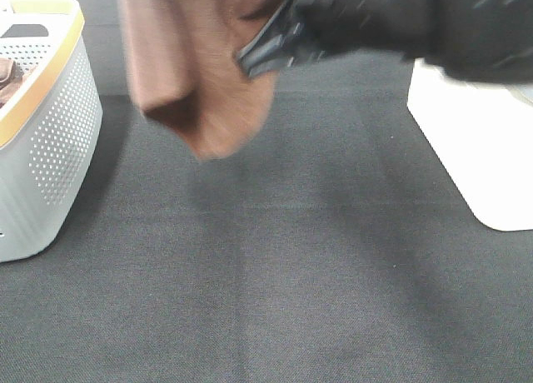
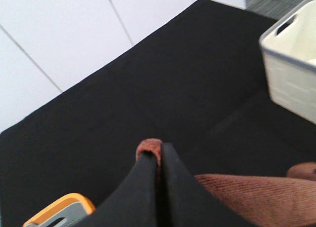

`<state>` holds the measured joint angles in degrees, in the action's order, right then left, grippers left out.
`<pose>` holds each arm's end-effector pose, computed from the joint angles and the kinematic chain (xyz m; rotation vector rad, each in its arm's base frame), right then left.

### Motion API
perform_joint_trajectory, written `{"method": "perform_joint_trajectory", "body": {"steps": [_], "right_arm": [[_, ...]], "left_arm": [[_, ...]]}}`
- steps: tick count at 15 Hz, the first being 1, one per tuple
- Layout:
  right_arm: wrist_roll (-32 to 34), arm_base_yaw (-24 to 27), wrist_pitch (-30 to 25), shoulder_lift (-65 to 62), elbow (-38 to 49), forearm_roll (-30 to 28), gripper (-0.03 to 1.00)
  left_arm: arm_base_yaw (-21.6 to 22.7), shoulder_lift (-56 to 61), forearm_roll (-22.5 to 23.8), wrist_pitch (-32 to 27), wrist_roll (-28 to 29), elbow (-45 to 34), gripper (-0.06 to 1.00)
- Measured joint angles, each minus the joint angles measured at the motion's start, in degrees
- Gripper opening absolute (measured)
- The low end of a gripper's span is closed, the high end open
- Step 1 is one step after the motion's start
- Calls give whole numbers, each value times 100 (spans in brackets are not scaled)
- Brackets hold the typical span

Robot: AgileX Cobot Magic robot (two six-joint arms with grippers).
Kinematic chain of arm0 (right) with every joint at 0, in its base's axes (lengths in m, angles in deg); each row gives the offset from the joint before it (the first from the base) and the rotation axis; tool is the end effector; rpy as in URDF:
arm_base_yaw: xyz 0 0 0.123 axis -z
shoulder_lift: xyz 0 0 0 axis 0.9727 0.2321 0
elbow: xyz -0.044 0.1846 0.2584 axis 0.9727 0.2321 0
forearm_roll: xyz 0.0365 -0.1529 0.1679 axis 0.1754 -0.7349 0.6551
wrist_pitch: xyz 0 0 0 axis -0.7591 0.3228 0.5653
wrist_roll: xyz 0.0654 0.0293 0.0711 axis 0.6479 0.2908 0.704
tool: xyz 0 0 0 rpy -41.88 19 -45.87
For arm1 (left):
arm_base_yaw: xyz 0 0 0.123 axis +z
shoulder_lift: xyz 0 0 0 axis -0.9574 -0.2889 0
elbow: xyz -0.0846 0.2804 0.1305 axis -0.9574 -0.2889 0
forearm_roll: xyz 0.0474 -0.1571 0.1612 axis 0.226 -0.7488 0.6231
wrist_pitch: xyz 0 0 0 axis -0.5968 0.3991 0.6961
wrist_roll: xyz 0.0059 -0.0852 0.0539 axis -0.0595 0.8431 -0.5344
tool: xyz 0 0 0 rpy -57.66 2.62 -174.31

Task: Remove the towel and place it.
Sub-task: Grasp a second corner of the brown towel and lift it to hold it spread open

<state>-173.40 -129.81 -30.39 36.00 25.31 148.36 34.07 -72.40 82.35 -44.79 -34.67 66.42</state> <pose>0.2239 0.1966 0.3486 -0.6103 1.8585 -0.1439 0.2545 -0.1707 0.5472 0.7066 1.8192 -0.0090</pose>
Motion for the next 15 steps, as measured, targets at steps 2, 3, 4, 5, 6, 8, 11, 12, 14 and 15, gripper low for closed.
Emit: {"method": "perform_joint_trajectory", "body": {"steps": [2,3,4,5,6,8,11,12,14,15], "right_arm": [[-143,0,0,-149,0,6,0],[-229,0,6,-201,0,6,0],[-275,0,0,-241,0,6,0],[-286,0,-29,-252,0,6,0],[-304,0,-189,-258,0,6,0],[-424,0,-1037,-258,0,17,0],[-470,0,-2613,-258,69,6,0],[-470,0,-3037,-258,178,6,0],[-355,0,-3713,-258,539,0,0],[-166,0,-3741,-264,682,0,0]], "left_arm": [[0,-172,258,-6,6,0,0],[0,-264,344,-11,6,0,0],[0,-344,401,-11,6,0,0],[0,-430,447,-11,11,0,0],[0,-498,487,-11,17,0,0],[0,-584,516,-11,172,0,0],[0,-596,527,-57,281,0,0],[0,-596,527,-195,286,0,0],[0,-596,527,-705,321,0,0],[0,-596,527,-905,321,0,0]]}}
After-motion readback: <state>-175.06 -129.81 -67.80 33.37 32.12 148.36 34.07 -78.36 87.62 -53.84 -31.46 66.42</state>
